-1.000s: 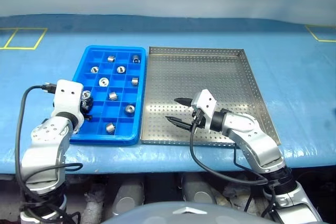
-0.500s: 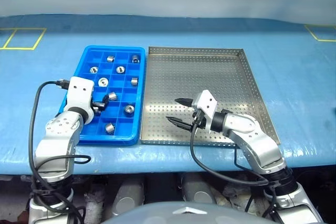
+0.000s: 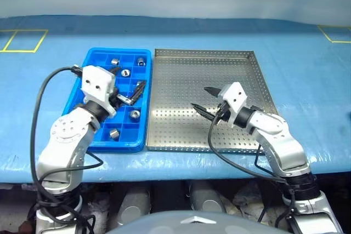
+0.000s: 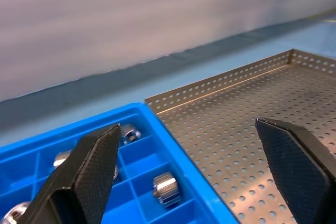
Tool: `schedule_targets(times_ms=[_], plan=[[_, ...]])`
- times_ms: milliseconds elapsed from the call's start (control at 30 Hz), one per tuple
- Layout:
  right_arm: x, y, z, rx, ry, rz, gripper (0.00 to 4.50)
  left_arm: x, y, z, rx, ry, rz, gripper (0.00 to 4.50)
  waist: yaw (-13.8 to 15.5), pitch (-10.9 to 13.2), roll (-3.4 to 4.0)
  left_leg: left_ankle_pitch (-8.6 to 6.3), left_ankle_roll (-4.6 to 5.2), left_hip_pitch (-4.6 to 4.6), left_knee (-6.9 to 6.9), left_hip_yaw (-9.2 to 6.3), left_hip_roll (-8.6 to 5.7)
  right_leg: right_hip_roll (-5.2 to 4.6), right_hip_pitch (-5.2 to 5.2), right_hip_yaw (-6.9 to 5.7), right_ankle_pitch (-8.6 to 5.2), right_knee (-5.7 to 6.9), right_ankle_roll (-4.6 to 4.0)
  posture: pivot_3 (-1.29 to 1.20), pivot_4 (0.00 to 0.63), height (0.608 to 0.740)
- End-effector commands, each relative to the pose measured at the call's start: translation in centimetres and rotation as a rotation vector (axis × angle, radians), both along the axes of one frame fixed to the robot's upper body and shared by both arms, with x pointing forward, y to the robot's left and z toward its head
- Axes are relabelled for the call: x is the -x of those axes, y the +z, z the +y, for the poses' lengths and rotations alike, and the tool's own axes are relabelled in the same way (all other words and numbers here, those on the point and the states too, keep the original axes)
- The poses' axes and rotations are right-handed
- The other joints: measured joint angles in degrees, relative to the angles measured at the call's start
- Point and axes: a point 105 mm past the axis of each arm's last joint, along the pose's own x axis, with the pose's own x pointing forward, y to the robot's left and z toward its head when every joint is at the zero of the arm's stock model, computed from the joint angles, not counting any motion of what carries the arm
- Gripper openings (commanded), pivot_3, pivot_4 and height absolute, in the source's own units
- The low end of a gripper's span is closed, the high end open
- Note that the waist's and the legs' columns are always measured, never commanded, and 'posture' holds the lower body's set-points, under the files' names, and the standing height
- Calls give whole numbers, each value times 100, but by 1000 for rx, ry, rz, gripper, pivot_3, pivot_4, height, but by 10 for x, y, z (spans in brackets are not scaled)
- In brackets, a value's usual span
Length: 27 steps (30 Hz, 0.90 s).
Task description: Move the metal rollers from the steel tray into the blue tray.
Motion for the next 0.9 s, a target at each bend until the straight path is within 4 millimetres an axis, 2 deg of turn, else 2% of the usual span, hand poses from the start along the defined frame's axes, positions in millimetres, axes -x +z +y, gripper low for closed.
schedule_targets(times_ms=[33, 133, 267, 367, 533, 700, 900], plan=[[0, 13, -11, -21, -28, -34, 3648, -1, -8, -17, -62, -84, -16, 4459, -40, 0, 0, 0, 0, 0, 0, 4, 1, 2, 1, 0, 0, 0, 0, -183, 150, 740], [3, 15, -15, -33, -39, -36, 3648, -7, -21, -25, -129, -108, -17, 4459, -117, 0, 0, 0, 1, 2, -1, 14, 5, 8, 1, 1, -1, 0, -1, -197, 150, 740], [-2, 24, -24, -91, -117, -78, 3648, -17, -21, -22, -129, -76, -50, 4459, -257, 0, 0, -1, 3, 3, 1, 20, 5, 9, 1, 9, 0, 1, 2, -222, 150, 740], [-1, 24, -23, -102, -107, -74, 3648, -20, -21, -21, -113, -65, -58, 4459, -346, 0, 0, -2, 5, 5, 1, 25, 5, 10, 1, 18, 1, 1, 5, -234, 150, 740], [6, 22, -17, -102, -45, -49, 3648, -15, -23, -19, -104, -88, -44, 4459, -460, 0, 0, -5, 10, 4, 0, 26, 6, 10, -2, 25, 2, 0, 6, -236, 150, 740], [11, 21, -7, -99, 26, -17, 3648, -6, -34, -20, -137, -147, 9, 4459, -569, 0, 0, -6, 12, 7, 0, 27, 6, 12, -2, 32, 3, 1, 10, -222, 150, 740], [9, 20, -2, -106, 49, 7, 3648, -3, -37, -17, -145, -141, 20, 4459, -572, 0, 0, -6, 12, 9, 1, 31, 7, 14, -2, 36, 3, 1, 11, -204, 150, 740]])
